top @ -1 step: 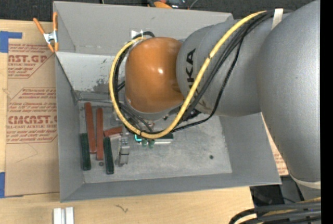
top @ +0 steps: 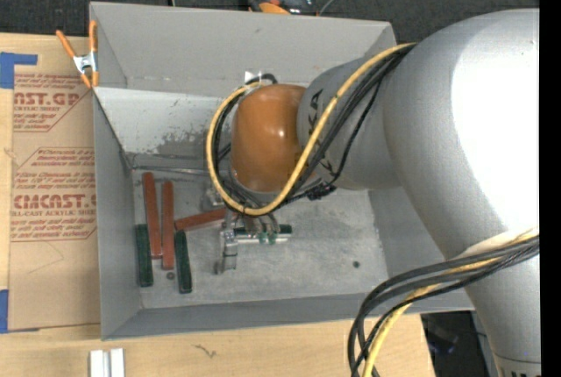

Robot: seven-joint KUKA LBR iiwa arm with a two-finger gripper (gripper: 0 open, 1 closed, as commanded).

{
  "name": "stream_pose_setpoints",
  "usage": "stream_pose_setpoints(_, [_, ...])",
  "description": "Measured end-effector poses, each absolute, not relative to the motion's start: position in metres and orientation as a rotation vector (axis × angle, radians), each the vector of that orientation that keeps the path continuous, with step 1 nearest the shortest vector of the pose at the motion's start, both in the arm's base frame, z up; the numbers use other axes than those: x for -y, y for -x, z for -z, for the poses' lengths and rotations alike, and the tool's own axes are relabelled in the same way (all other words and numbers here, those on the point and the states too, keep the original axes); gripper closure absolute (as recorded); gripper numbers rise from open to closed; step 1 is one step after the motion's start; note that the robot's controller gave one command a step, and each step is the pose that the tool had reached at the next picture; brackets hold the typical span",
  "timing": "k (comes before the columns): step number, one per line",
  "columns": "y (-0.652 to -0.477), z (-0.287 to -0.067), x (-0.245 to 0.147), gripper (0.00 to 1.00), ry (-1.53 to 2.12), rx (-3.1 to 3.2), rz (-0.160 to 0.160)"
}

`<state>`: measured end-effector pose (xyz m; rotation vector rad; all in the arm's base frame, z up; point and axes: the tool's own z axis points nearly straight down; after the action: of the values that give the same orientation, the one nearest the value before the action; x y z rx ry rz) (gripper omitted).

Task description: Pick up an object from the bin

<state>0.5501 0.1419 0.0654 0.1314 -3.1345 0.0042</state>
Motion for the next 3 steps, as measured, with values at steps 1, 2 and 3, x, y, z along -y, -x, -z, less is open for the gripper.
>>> stream_pose_setpoints(1, [-0.594, -0.086, -0.169, 0.0, 0.003, 3.148, 0.005])
stream_pose_setpoints(2, [-0.547, -0.068, -0.127, 0.0, 0.15, 3.133, -0.002])
stream_pose_setpoints(3, [-0.549, -0.07, -0.128, 1.0, 0.148, 3.138, 0.002])
